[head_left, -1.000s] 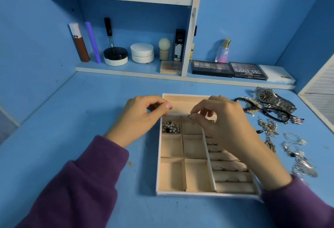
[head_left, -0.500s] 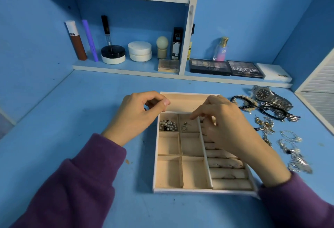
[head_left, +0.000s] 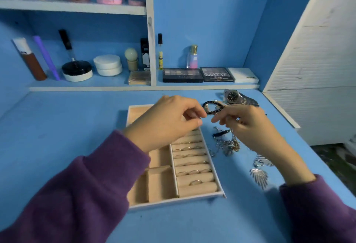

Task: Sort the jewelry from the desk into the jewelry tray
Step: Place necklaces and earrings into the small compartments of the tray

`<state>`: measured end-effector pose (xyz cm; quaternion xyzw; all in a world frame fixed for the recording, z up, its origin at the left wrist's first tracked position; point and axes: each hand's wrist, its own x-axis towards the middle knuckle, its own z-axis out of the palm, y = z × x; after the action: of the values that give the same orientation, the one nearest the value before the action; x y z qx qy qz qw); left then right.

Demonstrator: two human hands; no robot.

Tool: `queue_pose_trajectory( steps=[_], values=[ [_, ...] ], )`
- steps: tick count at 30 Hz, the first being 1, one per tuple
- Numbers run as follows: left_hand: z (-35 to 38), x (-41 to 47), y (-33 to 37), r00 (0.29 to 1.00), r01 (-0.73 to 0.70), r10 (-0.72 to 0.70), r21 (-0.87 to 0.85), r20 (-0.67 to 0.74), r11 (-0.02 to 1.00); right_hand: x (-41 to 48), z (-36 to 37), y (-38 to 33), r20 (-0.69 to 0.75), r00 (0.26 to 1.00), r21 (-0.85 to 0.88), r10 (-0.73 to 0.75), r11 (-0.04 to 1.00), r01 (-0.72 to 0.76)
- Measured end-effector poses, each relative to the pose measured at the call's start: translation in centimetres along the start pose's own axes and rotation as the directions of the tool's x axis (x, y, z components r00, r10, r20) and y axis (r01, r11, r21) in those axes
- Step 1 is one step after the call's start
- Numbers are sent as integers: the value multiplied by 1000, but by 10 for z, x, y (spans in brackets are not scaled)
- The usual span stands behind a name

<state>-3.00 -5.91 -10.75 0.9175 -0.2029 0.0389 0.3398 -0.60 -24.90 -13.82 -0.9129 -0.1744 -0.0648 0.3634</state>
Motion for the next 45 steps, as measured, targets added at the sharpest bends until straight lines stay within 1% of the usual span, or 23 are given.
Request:
queue_pose_trajectory(
  steps=[3,6,9,12,20,25,28,33,36,37,38,39,40,42,43,45],
  values=[
    [23,17,9,991,-32,19,96,129,995,-4,3,14,-58,998,-11,30,999,-31],
    [43,29,13,960,-84,24,206,278,975,-3,5,24,-129,990,-26,54,998,-58],
    [54,36,16,937,-127,27,267,347,955,-1,4,29,-183,981,-48,71,996,-81],
    [60,41,15,942,-142,25,329,335,934,-1,2,30,-215,973,-41,90,994,-101],
    [66,48,13,937,-149,16,359,349,921,-4,4,29,-214,972,-66,100,991,-117],
    [64,49,11,938,-151,32,327,344,933,-4,2,29,-238,964,-45,117,990,-131],
    [58,47,9,948,-156,58,300,313,941,-4,-1,29,-256,958,-33,130,989,-143],
    [45,43,12,976,-93,65,130,210,987,-5,-1,29,-271,954,-21,126,990,-137],
    [40,42,14,987,-56,56,-6,149,998,-6,-3,27,-227,966,24,128,992,-126],
    [39,42,14,990,-44,49,-42,130,998,-6,-4,27,-183,972,90,150,987,-136],
    [38,42,13,993,-31,39,-69,114,997,-6,-5,25,-123,977,194,173,970,-147],
    [37,42,12,994,-19,28,-92,101,996,-7,-7,24,-54,982,301,181,941,-157],
    [36,42,12,996,-5,16,-114,91,993,-7,-9,23,18,984,374,175,912,-169],
    [34,42,10,997,25,-12,-172,80,985,-9,-12,21,142,980,433,142,881,-190],
    [34,42,10,997,42,-27,-202,79,978,-9,-13,21,177,976,454,126,870,-194],
    [32,42,10,995,72,-52,-251,83,965,-8,-13,21,180,976,494,120,847,-195]
  ],
)
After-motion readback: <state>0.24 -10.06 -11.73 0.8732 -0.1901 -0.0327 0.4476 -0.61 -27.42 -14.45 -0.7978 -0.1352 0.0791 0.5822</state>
